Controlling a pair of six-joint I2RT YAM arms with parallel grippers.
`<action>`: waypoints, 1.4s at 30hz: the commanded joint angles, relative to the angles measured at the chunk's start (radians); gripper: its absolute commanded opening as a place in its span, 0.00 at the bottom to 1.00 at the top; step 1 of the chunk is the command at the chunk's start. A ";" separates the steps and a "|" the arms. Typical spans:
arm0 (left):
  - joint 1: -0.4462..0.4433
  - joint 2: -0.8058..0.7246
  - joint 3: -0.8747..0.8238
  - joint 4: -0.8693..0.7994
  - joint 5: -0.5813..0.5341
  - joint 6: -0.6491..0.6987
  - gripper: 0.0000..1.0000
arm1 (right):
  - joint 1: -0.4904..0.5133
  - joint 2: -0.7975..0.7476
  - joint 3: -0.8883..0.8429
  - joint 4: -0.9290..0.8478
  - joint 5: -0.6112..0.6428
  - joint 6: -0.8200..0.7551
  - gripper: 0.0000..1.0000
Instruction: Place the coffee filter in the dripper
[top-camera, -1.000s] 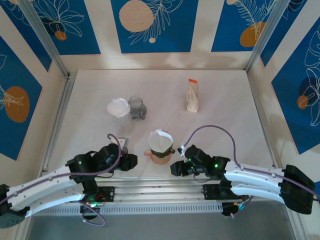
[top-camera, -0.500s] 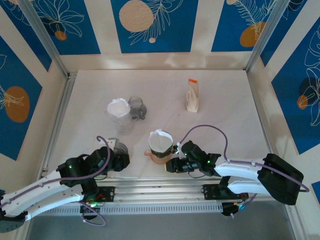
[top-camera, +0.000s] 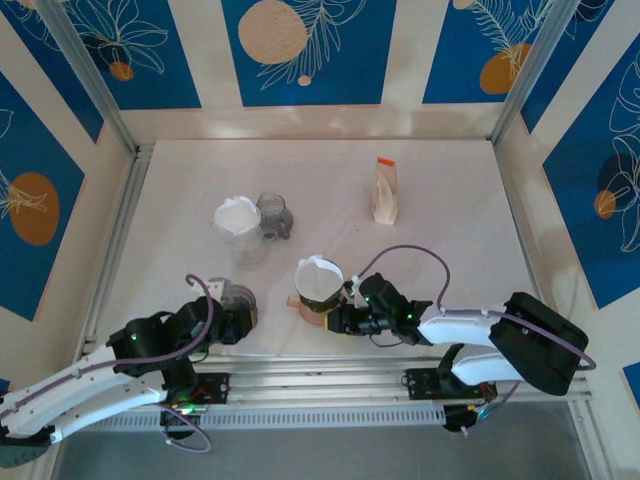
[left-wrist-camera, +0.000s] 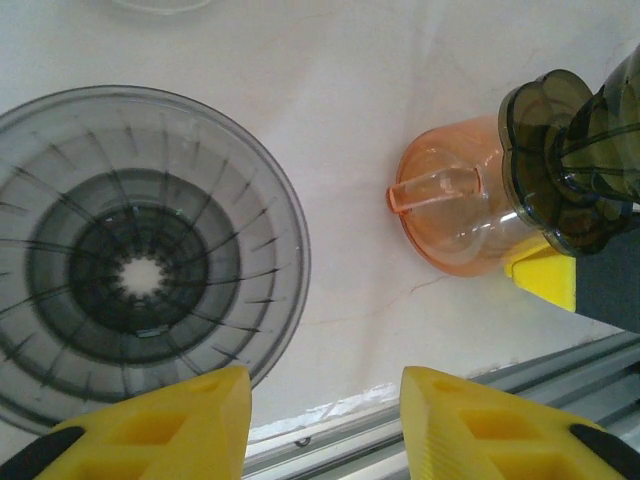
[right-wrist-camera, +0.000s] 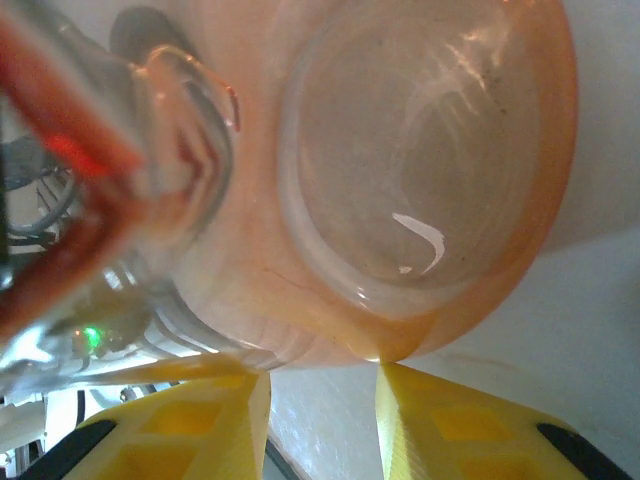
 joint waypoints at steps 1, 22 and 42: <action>0.006 -0.037 -0.007 -0.082 -0.069 -0.039 0.44 | -0.014 0.027 0.041 0.074 0.002 0.016 0.34; 0.008 -0.195 -0.009 -0.249 -0.221 -0.130 0.58 | -0.069 0.315 0.201 0.236 0.067 0.078 0.32; 0.029 -0.043 -0.003 -0.065 -0.166 -0.035 0.71 | -0.106 0.322 0.228 0.183 0.051 0.070 0.38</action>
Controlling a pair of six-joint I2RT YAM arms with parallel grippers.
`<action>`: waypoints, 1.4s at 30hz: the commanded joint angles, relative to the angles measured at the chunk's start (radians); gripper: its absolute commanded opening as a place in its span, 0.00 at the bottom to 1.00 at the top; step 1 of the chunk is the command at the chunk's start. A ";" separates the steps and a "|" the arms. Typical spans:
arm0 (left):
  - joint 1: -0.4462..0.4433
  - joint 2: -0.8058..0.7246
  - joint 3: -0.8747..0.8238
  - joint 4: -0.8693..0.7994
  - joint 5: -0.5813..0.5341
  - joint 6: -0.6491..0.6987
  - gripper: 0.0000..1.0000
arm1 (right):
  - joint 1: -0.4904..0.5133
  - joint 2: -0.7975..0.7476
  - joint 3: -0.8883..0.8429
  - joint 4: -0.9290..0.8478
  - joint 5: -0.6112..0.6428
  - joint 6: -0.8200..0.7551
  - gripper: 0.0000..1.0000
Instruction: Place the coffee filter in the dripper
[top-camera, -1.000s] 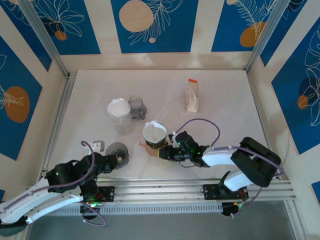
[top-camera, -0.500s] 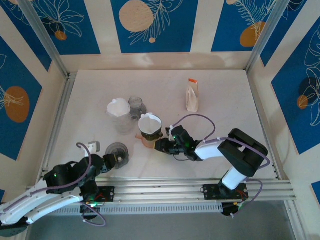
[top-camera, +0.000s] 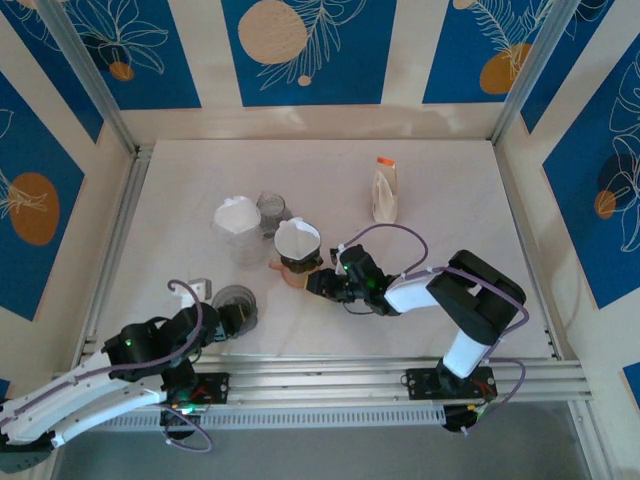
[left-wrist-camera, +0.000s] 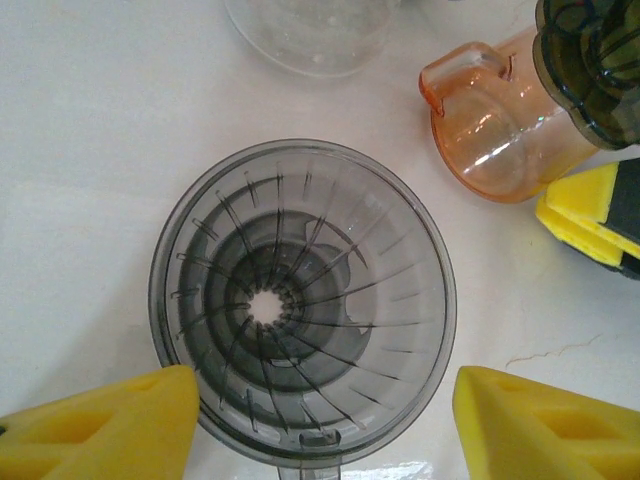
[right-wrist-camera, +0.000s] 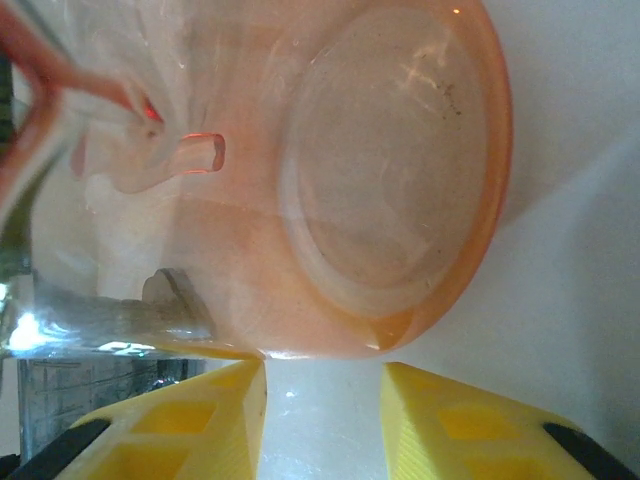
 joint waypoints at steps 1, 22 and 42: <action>0.011 0.028 0.042 0.025 0.010 0.050 0.73 | -0.001 -0.088 -0.027 -0.089 0.026 -0.021 0.39; 0.012 0.040 0.092 0.066 0.001 0.098 1.00 | -0.298 -0.368 0.417 -0.787 0.113 -0.468 0.68; 0.012 0.043 0.111 0.055 -0.002 0.116 1.00 | -0.334 0.633 1.613 -1.261 -0.352 -0.803 0.67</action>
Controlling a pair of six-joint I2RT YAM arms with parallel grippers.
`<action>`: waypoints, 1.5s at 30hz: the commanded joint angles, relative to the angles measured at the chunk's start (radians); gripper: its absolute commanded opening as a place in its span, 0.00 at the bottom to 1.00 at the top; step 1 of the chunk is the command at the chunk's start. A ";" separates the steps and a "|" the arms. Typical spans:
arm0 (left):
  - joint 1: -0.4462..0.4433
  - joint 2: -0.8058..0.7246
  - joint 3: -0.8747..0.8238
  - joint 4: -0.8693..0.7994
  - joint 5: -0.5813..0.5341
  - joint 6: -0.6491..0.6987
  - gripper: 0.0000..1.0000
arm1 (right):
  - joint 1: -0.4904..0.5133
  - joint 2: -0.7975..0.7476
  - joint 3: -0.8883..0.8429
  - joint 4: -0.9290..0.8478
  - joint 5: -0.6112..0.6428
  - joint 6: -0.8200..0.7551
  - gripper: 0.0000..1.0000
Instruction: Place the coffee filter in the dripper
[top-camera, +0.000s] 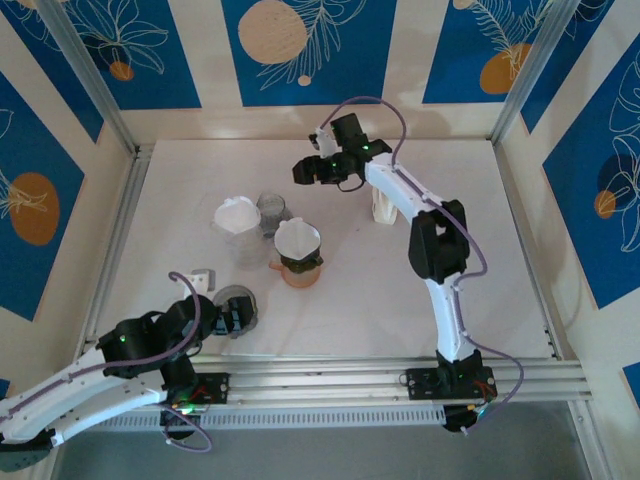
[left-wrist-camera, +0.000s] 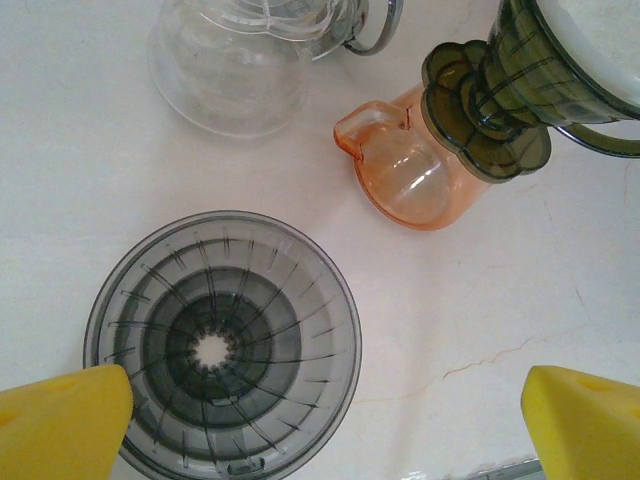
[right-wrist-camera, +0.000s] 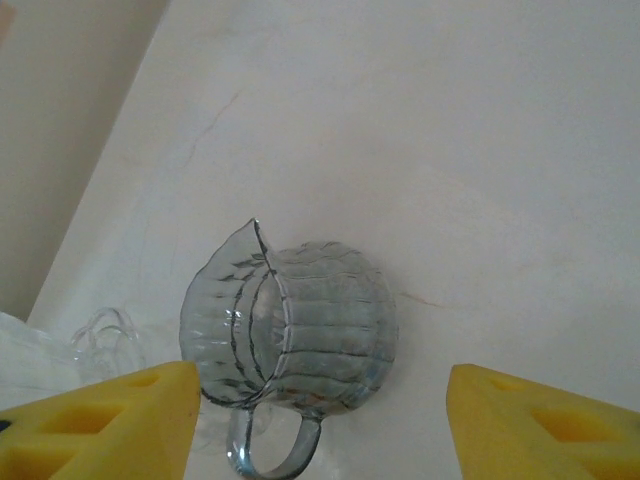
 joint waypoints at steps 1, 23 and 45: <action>0.008 0.006 0.023 -0.006 -0.010 0.008 1.00 | -0.004 0.065 0.095 -0.092 -0.142 -0.046 0.67; 0.008 -0.006 -0.015 -0.017 -0.022 -0.027 1.00 | 0.053 0.325 0.362 -0.196 -0.215 -0.075 0.63; 0.009 -0.014 -0.022 -0.026 -0.020 -0.046 1.00 | 0.057 0.295 0.300 -0.174 -0.122 -0.067 0.09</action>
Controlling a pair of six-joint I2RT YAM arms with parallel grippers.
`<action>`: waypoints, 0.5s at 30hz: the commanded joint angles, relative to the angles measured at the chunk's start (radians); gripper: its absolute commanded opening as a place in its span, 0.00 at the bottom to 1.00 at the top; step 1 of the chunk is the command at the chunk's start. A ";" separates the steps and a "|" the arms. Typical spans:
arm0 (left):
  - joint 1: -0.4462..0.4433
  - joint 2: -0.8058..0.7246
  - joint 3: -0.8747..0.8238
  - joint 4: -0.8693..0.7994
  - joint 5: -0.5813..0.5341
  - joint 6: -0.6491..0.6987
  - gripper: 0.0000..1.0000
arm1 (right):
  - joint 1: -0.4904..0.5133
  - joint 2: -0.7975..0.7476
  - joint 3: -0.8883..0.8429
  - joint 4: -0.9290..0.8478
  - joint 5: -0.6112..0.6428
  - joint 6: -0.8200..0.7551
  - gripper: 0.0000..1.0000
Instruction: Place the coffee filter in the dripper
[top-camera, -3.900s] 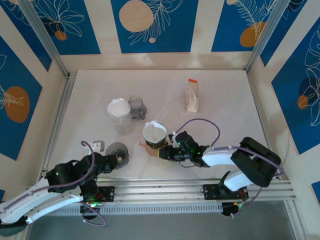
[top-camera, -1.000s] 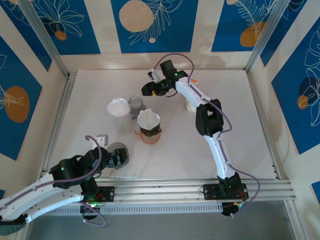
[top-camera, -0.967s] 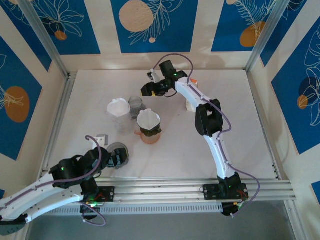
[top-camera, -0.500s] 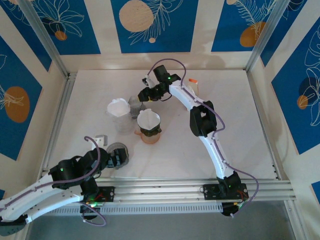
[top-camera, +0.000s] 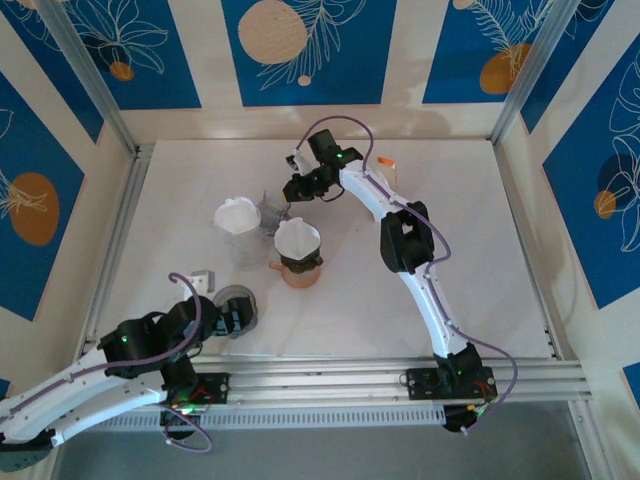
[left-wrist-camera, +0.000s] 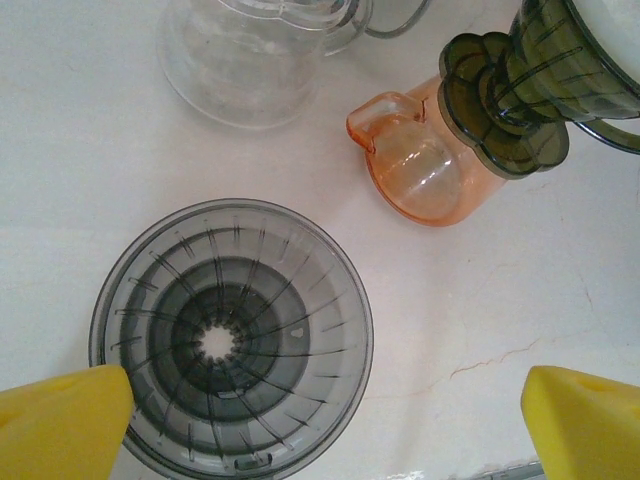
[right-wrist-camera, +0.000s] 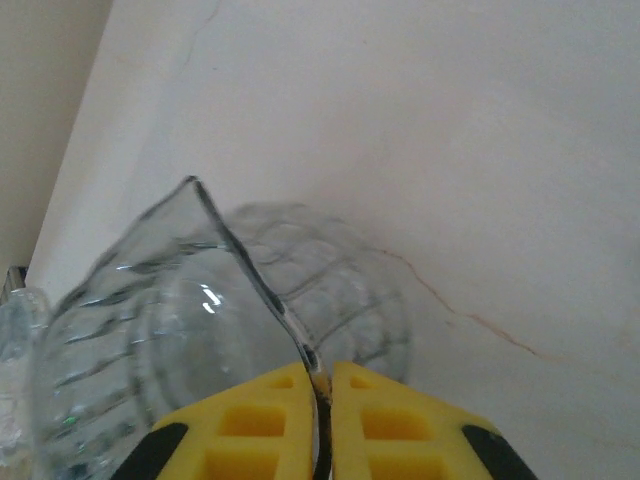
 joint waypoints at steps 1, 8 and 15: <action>0.009 -0.013 -0.007 -0.020 -0.020 -0.016 1.00 | 0.001 -0.046 -0.042 0.007 0.023 0.020 0.08; 0.008 -0.024 -0.010 -0.020 -0.017 -0.020 1.00 | -0.013 -0.132 -0.138 0.081 0.092 0.062 0.01; 0.009 -0.038 -0.014 -0.029 -0.015 -0.026 1.00 | -0.045 -0.220 -0.252 0.152 0.186 0.125 0.00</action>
